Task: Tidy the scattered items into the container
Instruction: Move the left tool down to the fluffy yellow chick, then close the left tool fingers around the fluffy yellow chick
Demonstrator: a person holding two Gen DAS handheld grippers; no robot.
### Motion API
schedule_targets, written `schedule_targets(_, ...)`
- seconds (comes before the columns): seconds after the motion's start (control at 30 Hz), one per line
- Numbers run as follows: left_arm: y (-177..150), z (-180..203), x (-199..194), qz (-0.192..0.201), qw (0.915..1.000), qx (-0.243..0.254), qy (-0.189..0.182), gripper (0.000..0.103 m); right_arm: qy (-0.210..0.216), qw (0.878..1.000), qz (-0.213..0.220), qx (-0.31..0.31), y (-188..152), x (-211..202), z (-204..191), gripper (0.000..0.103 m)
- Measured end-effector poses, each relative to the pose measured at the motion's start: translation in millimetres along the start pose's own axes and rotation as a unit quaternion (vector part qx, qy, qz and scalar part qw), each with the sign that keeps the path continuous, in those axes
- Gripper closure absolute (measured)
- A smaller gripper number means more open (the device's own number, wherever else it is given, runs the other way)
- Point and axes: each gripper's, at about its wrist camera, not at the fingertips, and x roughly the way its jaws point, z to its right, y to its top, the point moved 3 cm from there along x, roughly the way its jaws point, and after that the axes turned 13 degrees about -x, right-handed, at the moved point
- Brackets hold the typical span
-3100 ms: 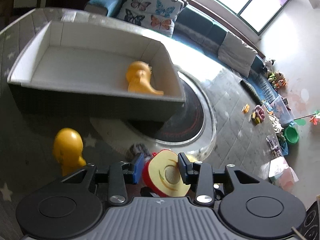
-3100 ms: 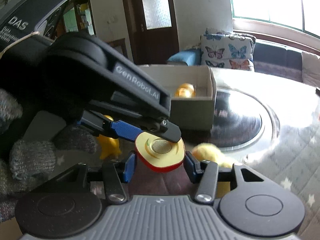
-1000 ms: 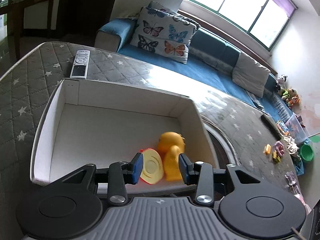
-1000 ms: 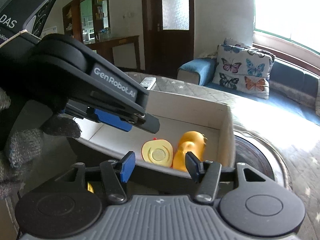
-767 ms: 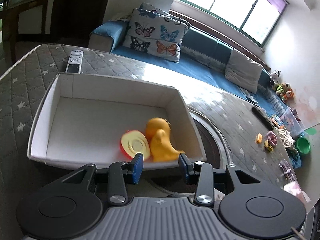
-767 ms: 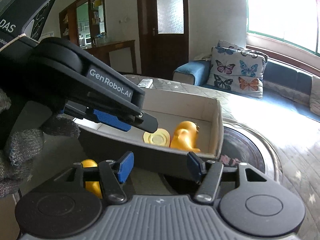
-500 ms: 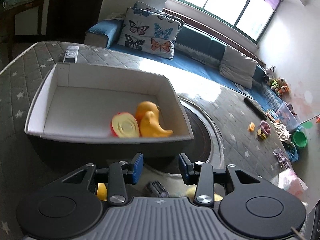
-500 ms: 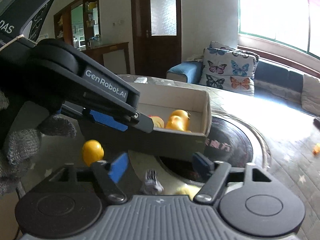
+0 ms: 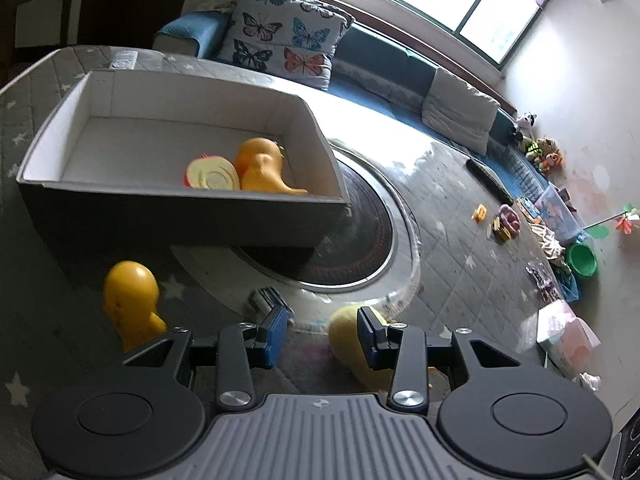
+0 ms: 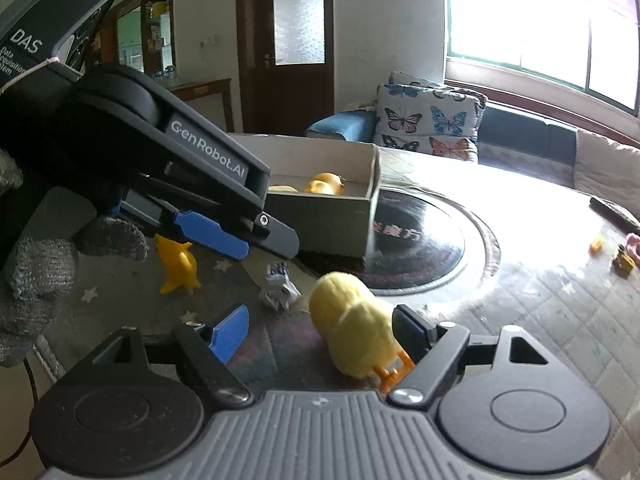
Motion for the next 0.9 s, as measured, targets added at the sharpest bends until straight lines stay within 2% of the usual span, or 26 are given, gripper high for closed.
schedule_targets(0.37,-9.4,9.8,10.5,-0.013,0.9999,-0.004,0.001,0.061,-0.014,0.999,-0.019,0.022,-15.7,4.0,18.5,0.022)
schedule_targets(0.9,-9.6,11.7,25.8,-0.025,0.9988,-0.042,-0.005,0.061,0.006,0.999,-0.026,0.035,-21.3,16.3,23.0,0.022)
